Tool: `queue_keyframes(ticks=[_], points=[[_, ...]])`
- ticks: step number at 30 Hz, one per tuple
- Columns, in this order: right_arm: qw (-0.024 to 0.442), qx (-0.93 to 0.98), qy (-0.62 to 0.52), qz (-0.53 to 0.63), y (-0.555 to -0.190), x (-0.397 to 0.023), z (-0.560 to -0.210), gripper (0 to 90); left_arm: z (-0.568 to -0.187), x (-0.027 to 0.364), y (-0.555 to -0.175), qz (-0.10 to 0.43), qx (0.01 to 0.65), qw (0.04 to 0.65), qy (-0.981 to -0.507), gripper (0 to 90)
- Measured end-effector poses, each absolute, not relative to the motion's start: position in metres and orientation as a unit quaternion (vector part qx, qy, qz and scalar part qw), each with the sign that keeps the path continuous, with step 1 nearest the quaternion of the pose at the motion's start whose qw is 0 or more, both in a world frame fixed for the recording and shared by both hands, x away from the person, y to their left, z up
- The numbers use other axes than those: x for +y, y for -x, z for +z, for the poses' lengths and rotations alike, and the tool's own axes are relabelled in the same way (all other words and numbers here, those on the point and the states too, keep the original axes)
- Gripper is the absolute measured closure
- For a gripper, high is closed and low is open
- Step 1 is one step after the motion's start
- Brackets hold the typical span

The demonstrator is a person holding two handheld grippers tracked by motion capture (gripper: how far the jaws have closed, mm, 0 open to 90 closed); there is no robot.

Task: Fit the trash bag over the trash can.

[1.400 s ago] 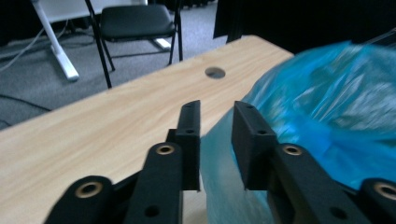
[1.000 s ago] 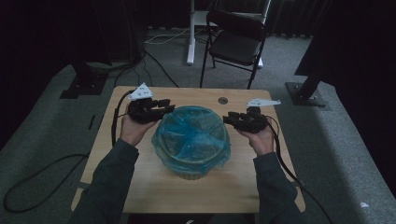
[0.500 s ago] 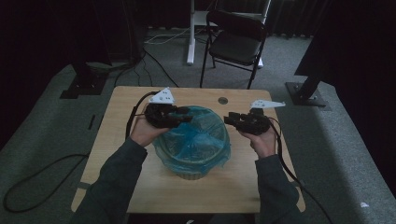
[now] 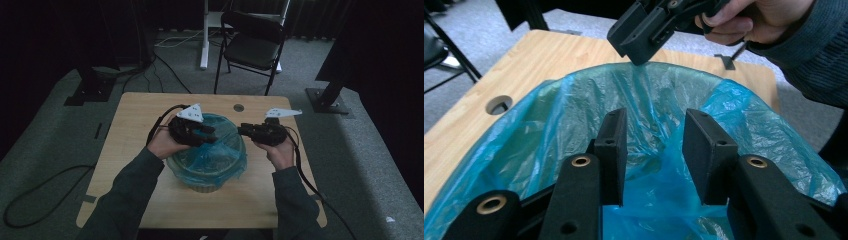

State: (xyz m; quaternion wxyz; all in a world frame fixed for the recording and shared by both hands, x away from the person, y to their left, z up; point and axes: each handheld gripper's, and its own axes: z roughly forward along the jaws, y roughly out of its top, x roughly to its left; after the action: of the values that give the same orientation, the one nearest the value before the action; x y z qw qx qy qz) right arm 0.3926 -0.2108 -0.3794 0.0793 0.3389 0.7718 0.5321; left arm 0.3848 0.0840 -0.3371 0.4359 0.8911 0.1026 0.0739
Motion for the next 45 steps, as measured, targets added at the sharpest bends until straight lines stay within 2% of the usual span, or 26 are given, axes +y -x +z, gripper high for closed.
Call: queue_keyframes(ticks=[15,25,31,40,45], points=[[0.072,0.780,-0.332,0.526,-0.393,-0.207,-0.381,76.4,-0.346,0.065,-0.387,0.079,0.074,0.369,-0.923,61.0],[0.072,0.779,-0.332,0.527,-0.393,-0.208,-0.381,77.1,-0.352,0.052,-0.389,0.103,0.079,0.306,-0.943,60.6],[0.072,0.779,-0.333,0.527,-0.393,-0.208,-0.381,77.3,-0.349,0.044,-0.389,0.118,0.075,0.289,-0.947,60.4],[0.073,0.778,-0.333,0.527,-0.393,-0.208,-0.381,77.5,-0.361,0.024,-0.393,0.108,0.060,0.239,-0.963,58.5],[0.072,0.778,-0.333,0.527,-0.393,-0.208,-0.381,77.5,-0.367,0.021,-0.398,0.105,0.067,0.236,-0.964,56.5]])
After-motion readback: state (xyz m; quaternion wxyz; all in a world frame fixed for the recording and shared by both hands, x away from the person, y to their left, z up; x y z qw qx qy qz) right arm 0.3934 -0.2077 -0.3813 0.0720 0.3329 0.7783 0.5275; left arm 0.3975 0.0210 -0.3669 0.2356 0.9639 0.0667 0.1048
